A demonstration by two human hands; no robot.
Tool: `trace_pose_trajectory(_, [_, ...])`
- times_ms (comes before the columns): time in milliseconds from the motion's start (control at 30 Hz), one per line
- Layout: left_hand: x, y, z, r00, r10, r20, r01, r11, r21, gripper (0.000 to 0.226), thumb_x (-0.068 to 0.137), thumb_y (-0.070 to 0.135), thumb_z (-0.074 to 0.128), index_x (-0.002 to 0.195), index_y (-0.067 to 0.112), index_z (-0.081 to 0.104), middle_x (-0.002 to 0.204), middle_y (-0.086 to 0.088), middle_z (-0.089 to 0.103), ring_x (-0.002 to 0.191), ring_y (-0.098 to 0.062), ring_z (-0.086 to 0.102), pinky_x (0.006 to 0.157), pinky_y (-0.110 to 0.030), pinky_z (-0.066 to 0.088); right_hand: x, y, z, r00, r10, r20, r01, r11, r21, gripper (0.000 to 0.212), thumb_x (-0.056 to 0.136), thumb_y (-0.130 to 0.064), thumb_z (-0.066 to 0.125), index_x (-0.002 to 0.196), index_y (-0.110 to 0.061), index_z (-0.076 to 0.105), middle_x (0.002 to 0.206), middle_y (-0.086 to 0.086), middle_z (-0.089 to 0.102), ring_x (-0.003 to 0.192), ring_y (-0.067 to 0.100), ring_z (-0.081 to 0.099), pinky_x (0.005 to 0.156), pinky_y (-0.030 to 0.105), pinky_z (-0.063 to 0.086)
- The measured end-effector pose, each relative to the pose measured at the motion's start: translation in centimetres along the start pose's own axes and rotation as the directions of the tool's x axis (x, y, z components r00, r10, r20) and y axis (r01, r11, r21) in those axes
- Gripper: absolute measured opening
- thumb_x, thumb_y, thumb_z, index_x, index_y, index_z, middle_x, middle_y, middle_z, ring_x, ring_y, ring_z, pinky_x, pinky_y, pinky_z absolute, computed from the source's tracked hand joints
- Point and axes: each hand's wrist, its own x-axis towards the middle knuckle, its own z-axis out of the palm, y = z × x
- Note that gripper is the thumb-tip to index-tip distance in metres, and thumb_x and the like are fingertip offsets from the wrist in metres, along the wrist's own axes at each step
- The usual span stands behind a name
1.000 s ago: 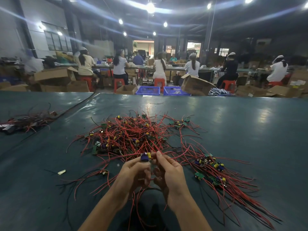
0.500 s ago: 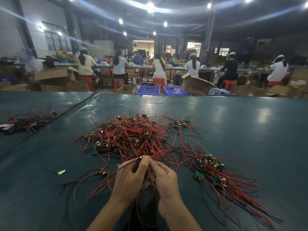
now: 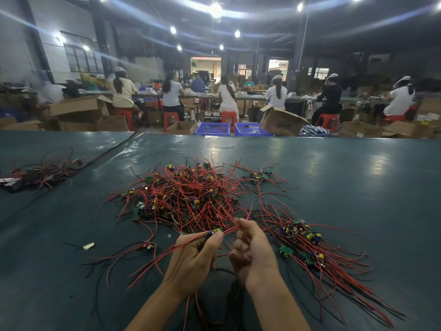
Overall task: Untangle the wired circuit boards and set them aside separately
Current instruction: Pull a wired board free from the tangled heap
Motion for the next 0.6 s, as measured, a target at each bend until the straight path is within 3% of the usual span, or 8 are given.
trace_pose_trajectory(200, [-0.2, 0.5, 0.3, 0.994, -0.072, 0.087, 0.081, 0.992, -0.095, 0.054, 0.08, 0.057, 0.049, 0.044, 0.017, 0.047, 0.045, -0.001, 0.049, 0.046, -0.013, 0.047, 0.057, -0.031, 0.042, 0.9, -1.6, -1.1, 0.997, -0.081, -0.009, 0.081, 0.989, 0.121, 0.019, 0.096, -0.018, 0.056, 0.084, -0.009, 0.066, 0.055, -0.007, 0.037, 0.031, 0.002, 0.026, 0.027, 0.016, 0.02])
trace_pose_trajectory(300, [-0.1, 0.3, 0.2, 0.992, -0.104, 0.066, 0.111, 0.987, -0.114, 0.053, 0.081, 0.058, 0.051, 0.047, 0.016, 0.05, 0.046, -0.002, 0.05, 0.046, -0.015, 0.047, 0.055, -0.032, 0.042, 0.7, -0.7, -0.8, 0.99, -0.139, -0.021, 0.14, 0.99, 0.005, 0.018, 0.093, -0.022, 0.062, 0.082, -0.011, 0.072, 0.061, -0.005, 0.04, 0.033, 0.003, 0.027, 0.03, 0.017, 0.022])
trace_pose_trajectory(367, [0.0, 0.2, 0.1, 0.994, -0.109, 0.031, 0.112, 0.984, -0.139, 0.053, 0.087, 0.054, 0.057, 0.049, 0.017, 0.051, 0.045, -0.001, 0.049, 0.044, -0.014, 0.045, 0.049, -0.028, 0.039, 0.1, 0.2, -0.4, 0.986, -0.165, 0.014, 0.164, 0.971, -0.175, 0.019, 0.088, -0.028, 0.069, 0.08, -0.014, 0.079, 0.062, -0.007, 0.047, 0.038, 0.004, 0.033, 0.034, 0.018, 0.028])
trace_pose_trajectory(433, [0.1, 0.3, 0.0, 0.993, -0.121, -0.005, 0.118, 0.98, -0.16, 0.049, 0.087, 0.047, 0.056, 0.049, 0.017, 0.053, 0.047, 0.001, 0.049, 0.044, -0.012, 0.046, 0.048, -0.026, 0.038, -0.6, 1.2, 0.2, 0.985, -0.148, 0.092, 0.17, 0.932, -0.322, 0.015, 0.084, -0.029, 0.073, 0.078, -0.019, 0.081, 0.063, -0.007, 0.061, 0.045, 0.006, 0.049, 0.041, 0.02, 0.041])
trace_pose_trajectory(500, [0.2, 0.3, -0.3, 0.992, -0.126, -0.026, 0.12, 0.98, -0.16, 0.044, 0.084, 0.04, 0.054, 0.049, 0.014, 0.055, 0.047, 0.002, 0.05, 0.045, -0.011, 0.047, 0.048, -0.024, 0.039, -1.1, 1.7, 0.7, 0.987, -0.103, 0.124, 0.14, 0.929, -0.343, 0.013, 0.084, -0.028, 0.073, 0.078, -0.021, 0.081, 0.069, -0.001, 0.072, 0.057, 0.011, 0.064, 0.049, 0.022, 0.05])
trace_pose_trajectory(600, [0.2, 0.2, -0.5, 0.994, -0.109, 0.027, 0.111, 0.989, -0.101, 0.053, 0.093, 0.034, 0.056, 0.051, 0.002, 0.048, 0.049, -0.01, 0.048, 0.048, -0.017, 0.044, 0.05, -0.037, 0.038, -1.0, 1.2, 0.6, 0.995, -0.075, 0.07, 0.095, 0.931, -0.351, 0.016, 0.087, -0.031, 0.07, 0.084, -0.021, 0.082, 0.057, -0.011, 0.061, 0.047, 0.005, 0.05, 0.043, 0.022, 0.041])
